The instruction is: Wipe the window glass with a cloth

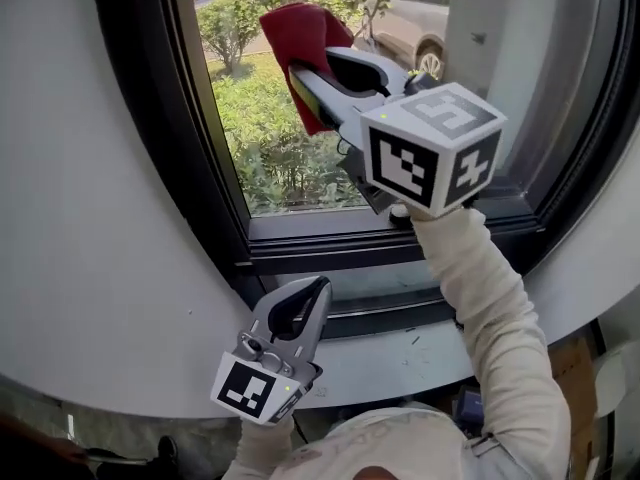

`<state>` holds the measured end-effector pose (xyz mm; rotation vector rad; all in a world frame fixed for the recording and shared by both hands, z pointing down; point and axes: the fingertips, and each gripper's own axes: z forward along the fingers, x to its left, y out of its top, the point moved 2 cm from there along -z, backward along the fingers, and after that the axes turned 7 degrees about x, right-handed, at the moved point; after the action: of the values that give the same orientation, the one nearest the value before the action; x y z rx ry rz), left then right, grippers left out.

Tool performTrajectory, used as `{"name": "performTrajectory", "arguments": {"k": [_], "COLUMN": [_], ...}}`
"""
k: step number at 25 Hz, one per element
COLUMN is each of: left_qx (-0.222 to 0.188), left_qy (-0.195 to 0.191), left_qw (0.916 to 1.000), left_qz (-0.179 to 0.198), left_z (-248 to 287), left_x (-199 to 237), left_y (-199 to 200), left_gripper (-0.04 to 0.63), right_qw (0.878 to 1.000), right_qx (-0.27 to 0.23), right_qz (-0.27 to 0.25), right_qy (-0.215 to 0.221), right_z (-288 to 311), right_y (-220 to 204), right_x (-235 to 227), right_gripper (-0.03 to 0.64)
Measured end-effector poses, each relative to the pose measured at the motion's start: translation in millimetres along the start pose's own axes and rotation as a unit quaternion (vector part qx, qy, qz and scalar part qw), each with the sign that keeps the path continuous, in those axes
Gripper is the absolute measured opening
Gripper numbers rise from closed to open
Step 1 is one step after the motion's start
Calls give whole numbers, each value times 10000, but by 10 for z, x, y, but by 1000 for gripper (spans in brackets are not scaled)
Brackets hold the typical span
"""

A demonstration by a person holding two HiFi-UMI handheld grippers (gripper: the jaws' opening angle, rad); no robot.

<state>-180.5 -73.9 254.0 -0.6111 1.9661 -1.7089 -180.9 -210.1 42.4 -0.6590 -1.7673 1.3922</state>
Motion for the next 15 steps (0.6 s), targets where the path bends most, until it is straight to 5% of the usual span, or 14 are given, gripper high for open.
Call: {"name": "performTrajectory", "arguments": {"k": [7,15], "left_qx": [29,15], "left_qy": [36,-152], "left_qw": [9999,9999], "left_qz": [106,52], "left_z": [-81,131], "left_x": [132,97], "left_y": [23,-39], "left_gripper": [0,0], "right_qw": [9989,9995], "right_qx": [160,98], "right_qz": [417,152], "right_qy": [-116,-264], "right_z": [467,299], "right_y": [170,164], "right_x": [-119,-282], "right_gripper": [96,94]}}
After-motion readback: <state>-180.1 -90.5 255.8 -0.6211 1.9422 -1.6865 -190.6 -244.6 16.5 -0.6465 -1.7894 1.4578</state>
